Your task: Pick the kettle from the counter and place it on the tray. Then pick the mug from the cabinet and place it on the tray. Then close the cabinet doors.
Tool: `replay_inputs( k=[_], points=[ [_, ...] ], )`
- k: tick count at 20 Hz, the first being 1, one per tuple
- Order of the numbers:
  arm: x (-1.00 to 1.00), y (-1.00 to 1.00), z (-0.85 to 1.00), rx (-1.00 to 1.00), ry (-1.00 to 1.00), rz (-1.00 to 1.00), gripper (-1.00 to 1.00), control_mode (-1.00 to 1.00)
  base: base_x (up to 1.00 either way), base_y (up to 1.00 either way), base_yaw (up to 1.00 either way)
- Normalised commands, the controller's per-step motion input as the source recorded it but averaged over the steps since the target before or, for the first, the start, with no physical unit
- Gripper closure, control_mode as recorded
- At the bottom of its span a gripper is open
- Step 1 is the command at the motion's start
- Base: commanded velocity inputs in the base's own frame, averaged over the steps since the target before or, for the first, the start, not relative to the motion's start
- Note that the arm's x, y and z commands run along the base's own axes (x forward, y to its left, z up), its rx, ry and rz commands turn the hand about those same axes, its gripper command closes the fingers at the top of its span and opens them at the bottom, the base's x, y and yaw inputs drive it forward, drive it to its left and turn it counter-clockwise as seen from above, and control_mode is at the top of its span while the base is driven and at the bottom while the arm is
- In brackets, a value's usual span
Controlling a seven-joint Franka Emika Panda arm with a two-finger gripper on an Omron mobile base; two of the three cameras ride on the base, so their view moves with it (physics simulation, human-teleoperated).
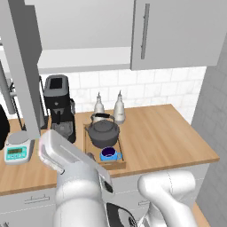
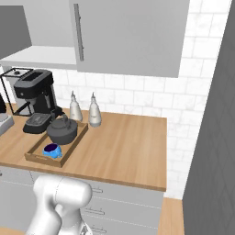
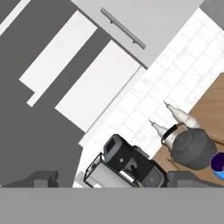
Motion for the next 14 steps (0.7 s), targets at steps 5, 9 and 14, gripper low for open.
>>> replay_inputs(
  k=[5, 9, 14],
  points=[
    [0.00, 0.64, -0.17, 0.00, -0.02, -0.11, -1.00, -1.00, 0.00, 0.00, 0.00],
    [0.09, 0.68, -0.05, 0.00, -0.06, -0.14, -1.00, -1.00, 0.00, 0.00, 0.00],
    [0.25, 0.87, -0.21, 0.00, -0.05, -0.15, -1.00, -1.00, 0.00, 0.00, 0.00]
  ],
)
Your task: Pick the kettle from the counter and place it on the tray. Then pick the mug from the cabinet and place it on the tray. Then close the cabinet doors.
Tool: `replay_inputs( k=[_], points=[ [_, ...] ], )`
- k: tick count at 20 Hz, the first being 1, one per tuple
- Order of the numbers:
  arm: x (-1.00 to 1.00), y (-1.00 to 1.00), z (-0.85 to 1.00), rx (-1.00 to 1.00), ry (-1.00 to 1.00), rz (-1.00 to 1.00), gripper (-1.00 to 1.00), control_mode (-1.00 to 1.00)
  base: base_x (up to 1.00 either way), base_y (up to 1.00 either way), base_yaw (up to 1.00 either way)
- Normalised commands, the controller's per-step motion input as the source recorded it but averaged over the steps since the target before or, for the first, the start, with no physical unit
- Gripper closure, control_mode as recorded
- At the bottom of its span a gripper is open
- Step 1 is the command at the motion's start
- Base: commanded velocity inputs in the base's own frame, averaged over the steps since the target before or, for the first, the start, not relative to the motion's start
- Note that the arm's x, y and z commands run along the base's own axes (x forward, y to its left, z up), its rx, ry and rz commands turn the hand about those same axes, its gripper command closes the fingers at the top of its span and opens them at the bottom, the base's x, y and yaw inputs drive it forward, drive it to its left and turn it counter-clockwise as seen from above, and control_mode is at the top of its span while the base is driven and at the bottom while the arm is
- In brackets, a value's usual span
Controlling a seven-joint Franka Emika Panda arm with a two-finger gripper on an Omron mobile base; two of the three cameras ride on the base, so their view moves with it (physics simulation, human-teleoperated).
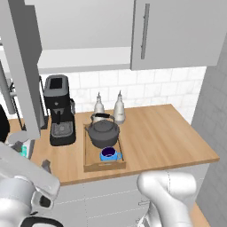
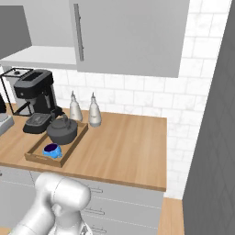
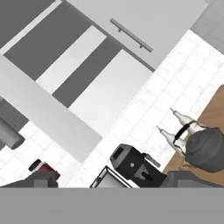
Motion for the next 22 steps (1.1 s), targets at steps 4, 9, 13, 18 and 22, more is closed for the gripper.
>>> replay_inputs(
  k=[4, 9, 13, 18, 22],
  points=[
    [0.44, 0.69, -0.39, 0.00, 0.00, -0.13, -1.00, -1.00, 0.00, 0.00, 0.00],
    [0.61, 0.71, -0.39, 0.00, 0.00, -0.11, -1.00, -1.00, 0.00, 0.00, 0.00],
    [0.72, 0.62, -0.32, 0.00, 0.00, -0.08, -1.00, -1.00, 0.00, 0.00, 0.00],
    [0.80, 0.44, -0.38, 0.00, -0.08, -0.03, -1.00, -1.00, 0.00, 0.00, 0.00],
    [0.69, 0.17, -0.08, 0.00, -0.08, 0.00, -1.00, -1.00, 0.00, 0.00, 0.00]
  ],
)
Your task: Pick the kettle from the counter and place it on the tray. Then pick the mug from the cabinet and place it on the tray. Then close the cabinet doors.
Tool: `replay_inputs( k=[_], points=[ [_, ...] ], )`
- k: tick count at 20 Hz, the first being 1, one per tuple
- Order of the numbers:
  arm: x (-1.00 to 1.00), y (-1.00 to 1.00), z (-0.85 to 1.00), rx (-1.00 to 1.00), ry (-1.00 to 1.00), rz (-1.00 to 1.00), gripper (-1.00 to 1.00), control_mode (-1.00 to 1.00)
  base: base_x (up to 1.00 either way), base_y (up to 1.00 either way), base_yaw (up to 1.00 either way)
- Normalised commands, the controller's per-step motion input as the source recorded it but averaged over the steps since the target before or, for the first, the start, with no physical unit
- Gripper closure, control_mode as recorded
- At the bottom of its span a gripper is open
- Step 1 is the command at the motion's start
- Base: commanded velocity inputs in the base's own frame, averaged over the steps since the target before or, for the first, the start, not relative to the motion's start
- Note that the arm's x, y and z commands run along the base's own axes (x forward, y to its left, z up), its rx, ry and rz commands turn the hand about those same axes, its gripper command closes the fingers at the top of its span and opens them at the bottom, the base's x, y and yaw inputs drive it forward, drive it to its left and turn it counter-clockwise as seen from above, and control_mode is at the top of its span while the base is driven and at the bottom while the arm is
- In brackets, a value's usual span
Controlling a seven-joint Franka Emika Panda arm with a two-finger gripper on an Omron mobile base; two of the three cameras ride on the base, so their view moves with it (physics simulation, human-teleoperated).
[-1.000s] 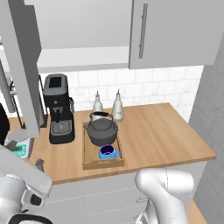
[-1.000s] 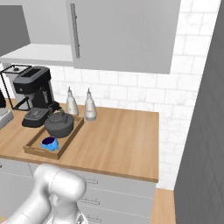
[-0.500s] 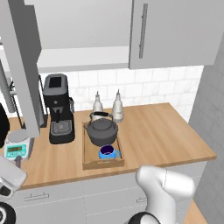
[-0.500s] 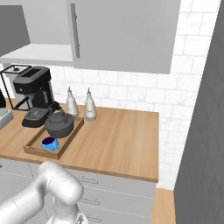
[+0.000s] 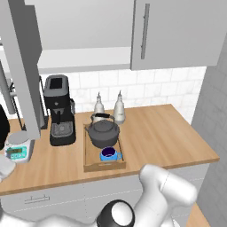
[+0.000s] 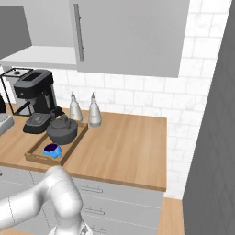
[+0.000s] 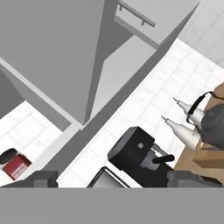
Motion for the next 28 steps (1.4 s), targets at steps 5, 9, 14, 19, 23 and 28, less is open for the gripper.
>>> replay_inputs(
  k=[5, 9, 14, 19, 23, 28],
  points=[
    [0.72, 0.18, 0.00, 0.00, -0.01, 0.00, -1.00, -1.00, 0.00, 0.00, 0.00],
    [0.66, 0.12, 0.00, 0.00, -0.12, 0.00, -1.00, -1.00, 0.00, 0.00, 0.00],
    [0.59, 0.08, 0.01, 0.00, -0.24, 0.00, -1.00, -1.00, 0.00, 0.00, 0.00],
    [0.30, 0.00, 0.14, 0.00, -0.26, 0.00, -1.00, -1.00, 0.00, 0.00, 0.00],
    [0.16, 0.00, 0.49, 0.10, -0.19, 0.00, -1.00, -1.00, 0.00, 0.00, 0.00],
    [0.21, 0.00, 0.39, 0.15, -0.23, -0.01, -1.00, -1.00, 0.00, 0.00, 0.00]
  ],
)
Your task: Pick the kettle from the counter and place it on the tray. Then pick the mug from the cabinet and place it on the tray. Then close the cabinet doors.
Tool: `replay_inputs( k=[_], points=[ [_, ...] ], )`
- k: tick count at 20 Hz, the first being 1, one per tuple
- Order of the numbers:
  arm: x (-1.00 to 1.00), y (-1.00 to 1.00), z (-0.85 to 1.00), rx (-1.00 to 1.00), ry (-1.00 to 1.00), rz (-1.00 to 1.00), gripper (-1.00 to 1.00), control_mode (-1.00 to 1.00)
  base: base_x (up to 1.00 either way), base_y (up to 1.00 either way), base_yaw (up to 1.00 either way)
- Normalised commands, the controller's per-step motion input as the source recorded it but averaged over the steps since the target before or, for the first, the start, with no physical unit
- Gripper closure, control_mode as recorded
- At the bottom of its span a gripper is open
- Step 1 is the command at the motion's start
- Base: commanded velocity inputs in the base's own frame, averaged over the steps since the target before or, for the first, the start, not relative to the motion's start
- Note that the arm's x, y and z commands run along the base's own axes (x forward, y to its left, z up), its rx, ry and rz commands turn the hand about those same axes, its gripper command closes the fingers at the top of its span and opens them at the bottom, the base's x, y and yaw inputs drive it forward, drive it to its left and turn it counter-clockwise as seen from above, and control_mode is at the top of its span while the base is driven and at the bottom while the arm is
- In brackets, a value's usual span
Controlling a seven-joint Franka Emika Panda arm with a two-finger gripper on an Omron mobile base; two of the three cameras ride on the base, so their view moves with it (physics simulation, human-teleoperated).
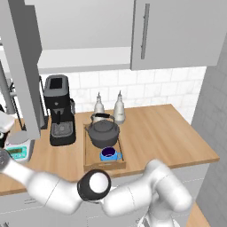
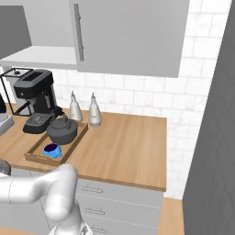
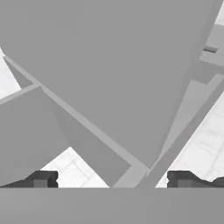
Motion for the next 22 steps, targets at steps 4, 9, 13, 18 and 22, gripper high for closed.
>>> replay_inputs(
  k=[4, 9, 13, 18, 22],
  points=[
    [0.05, -0.14, 0.08, 0.14, -0.22, -0.06, -1.00, -1.00, 0.00, 0.00, 0.00],
    [0.02, -0.64, 0.02, 0.16, -0.11, -0.13, -1.00, -1.00, 0.00, 0.00, 0.00],
    [0.00, -0.83, 0.21, 0.18, -0.14, -0.14, -1.00, -1.00, 0.00, 0.00, 0.00],
    [0.00, -0.93, 0.25, 0.21, -0.12, -0.11, -1.00, -1.00, 0.00, 0.00, 0.00],
    [0.00, -1.00, 0.09, 0.17, -0.11, -0.09, -1.00, -1.00, 0.00, 0.00, 0.00]
  ],
)
